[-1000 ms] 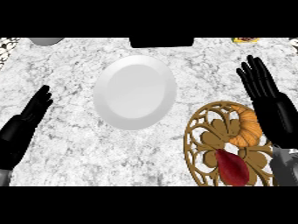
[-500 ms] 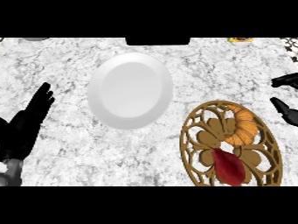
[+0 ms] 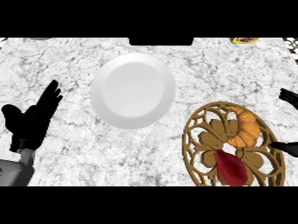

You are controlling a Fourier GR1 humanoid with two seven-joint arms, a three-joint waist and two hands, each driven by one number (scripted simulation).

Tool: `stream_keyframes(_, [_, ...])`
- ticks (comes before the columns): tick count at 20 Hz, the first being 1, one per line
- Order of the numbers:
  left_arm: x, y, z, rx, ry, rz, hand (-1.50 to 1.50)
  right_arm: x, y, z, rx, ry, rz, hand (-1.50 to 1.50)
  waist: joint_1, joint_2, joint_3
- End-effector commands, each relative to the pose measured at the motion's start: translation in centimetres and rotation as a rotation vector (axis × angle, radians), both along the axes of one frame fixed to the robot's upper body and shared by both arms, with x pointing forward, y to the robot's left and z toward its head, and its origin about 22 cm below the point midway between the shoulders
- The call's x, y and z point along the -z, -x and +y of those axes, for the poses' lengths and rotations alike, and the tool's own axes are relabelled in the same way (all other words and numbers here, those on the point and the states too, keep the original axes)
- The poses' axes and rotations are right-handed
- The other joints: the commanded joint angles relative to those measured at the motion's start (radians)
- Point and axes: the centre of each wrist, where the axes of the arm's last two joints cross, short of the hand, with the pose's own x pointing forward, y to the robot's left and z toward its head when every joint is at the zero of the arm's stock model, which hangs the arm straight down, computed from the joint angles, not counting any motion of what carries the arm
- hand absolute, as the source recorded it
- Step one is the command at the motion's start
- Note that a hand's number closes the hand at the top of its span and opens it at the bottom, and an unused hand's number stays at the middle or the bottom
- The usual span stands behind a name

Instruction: Pick the croissant from the placemat and place it in the plate

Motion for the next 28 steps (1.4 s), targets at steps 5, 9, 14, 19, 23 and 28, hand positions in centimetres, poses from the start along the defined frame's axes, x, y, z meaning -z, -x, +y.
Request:
stream_keyframes(5, [1.8,-0.6,0.3,0.0,-0.007,0.002,0.0,-1.4,-0.3,-3.2,-0.061,0.238,0.064,-1.5,-0.003,-0.005,-0.002])
stream_keyframes(9, [1.7,-0.9,0.5,0.003,-0.003,0.011,0.0,-4.6,-1.5,-1.9,-0.097,0.306,0.107,-1.5,-0.009,-0.008,-0.002])
stream_keyframes(14, [-0.3,-1.3,0.8,-0.004,0.011,0.01,0.0,-2.9,-1.5,1.8,-0.148,0.442,0.222,-1.5,-0.006,-0.009,-0.002])
stream_keyframes(19, [0.1,-0.1,1.8,-0.011,0.004,0.003,0.0,-4.6,-2.0,3.7,-0.128,0.59,0.225,-1.5,-0.005,-0.01,-0.003])
stream_keyframes(23, [2.6,-0.6,-1.0,-0.015,-0.004,0.003,0.0,-3.8,-3.5,4.5,-0.13,0.689,0.272,-1.5,-0.001,-0.006,-0.002])
stream_keyframes(28, [1.0,1.1,-0.3,0.007,0.003,0.023,0.0,-3.1,-3.0,4.6,-0.168,0.753,0.33,-1.5,0.001,-0.008,-0.002])
